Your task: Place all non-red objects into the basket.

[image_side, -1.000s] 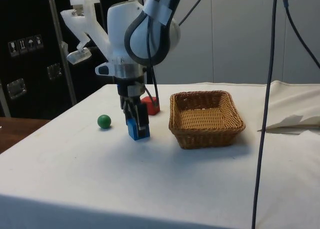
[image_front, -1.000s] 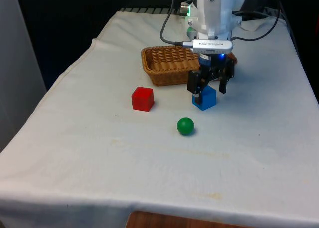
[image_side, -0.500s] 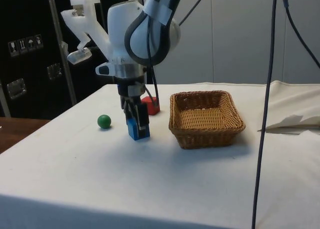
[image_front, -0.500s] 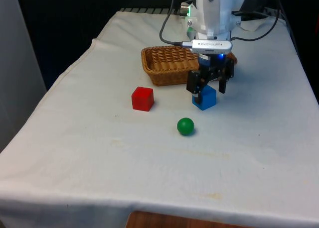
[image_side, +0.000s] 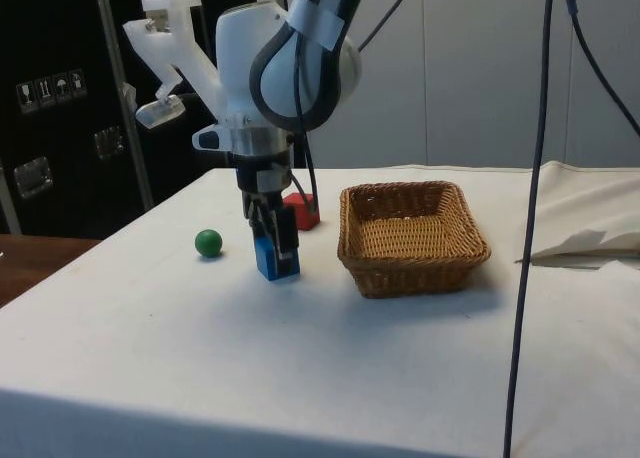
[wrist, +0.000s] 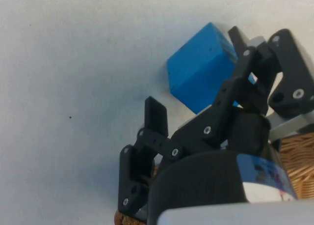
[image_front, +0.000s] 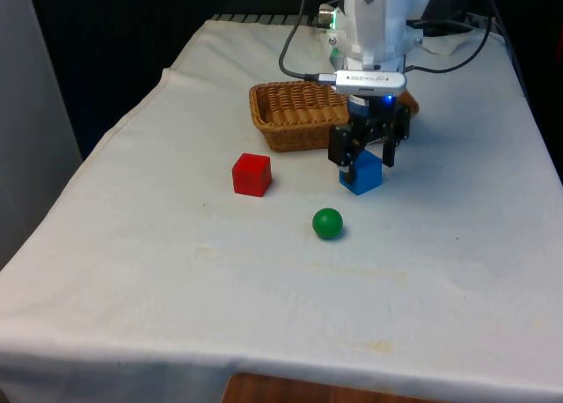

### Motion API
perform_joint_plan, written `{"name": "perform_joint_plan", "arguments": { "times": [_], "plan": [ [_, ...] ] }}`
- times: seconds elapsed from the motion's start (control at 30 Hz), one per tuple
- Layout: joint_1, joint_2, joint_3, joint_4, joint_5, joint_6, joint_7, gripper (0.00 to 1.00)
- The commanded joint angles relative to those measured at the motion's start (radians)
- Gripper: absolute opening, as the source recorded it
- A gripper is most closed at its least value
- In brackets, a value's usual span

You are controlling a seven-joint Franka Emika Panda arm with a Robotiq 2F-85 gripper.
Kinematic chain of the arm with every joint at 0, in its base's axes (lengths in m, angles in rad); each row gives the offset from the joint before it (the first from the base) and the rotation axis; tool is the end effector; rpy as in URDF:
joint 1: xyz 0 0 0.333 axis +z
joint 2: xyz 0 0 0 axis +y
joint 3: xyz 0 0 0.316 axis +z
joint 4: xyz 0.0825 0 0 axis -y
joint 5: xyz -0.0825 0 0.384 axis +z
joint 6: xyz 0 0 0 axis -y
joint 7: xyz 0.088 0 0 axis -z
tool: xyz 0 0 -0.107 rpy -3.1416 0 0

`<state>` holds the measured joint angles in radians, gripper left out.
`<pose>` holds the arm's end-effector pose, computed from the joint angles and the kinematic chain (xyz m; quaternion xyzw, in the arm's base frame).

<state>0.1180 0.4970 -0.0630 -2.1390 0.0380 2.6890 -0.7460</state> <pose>0.5743 0.0300 0.1738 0.9254 0.3780 0.0235 0.0150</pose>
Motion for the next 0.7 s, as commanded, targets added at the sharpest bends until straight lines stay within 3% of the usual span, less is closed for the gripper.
{"name": "perform_joint_plan", "arguments": {
  "times": [0.0,0.03,0.07,0.2,0.23,0.27,0.67],
  "plan": [
    [-0.004,0.001,0.003,-0.001,0.003,0.003,-0.006,0.81],
    [0.000,0.000,-0.001,0.000,0.000,0.000,0.000,0.70],
    [-0.004,0.001,0.002,-0.001,0.003,0.003,-0.006,0.70],
    [-0.004,0.001,0.002,0.000,0.003,0.002,-0.007,0.25],
    [-0.005,0.001,0.002,0.000,0.003,0.002,-0.007,0.05],
    [-0.005,0.001,0.002,0.000,0.003,0.002,-0.008,0.01],
    [-0.001,-0.005,-0.002,0.001,0.000,-0.003,0.000,0.03]
  ]
}}
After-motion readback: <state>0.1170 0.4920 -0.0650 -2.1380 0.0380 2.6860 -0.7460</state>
